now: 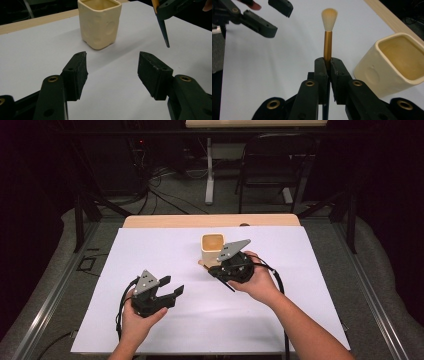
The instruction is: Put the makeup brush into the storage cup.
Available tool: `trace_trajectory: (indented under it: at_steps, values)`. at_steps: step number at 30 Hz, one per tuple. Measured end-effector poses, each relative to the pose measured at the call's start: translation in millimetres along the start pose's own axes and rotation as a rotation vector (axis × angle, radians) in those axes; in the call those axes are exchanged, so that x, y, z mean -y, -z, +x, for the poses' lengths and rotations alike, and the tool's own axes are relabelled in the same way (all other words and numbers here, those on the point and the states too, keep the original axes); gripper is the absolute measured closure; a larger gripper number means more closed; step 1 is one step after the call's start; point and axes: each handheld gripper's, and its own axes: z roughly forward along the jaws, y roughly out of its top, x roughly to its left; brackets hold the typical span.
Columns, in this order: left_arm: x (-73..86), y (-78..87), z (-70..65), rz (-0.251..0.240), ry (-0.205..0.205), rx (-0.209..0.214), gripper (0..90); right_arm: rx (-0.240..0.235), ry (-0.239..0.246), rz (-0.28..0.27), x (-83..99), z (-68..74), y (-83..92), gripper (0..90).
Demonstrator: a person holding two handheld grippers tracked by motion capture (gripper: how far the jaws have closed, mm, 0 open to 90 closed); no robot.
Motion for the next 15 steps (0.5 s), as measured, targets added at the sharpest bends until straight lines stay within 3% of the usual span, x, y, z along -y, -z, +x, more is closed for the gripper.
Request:
trace_trajectory:
  at_steps: [8,15]
  values:
    - [-7.7,-8.3,-7.2,-0.01,-0.025,0.017,40.3,0.02,-0.107,-0.098,15.0,-7.0,4.6,83.9]
    - [-11.3,-12.8,-9.9,-0.02,-0.005,0.045,40.7,0.051,-0.144,-0.163,18.1,-5.9,9.1,83.9]
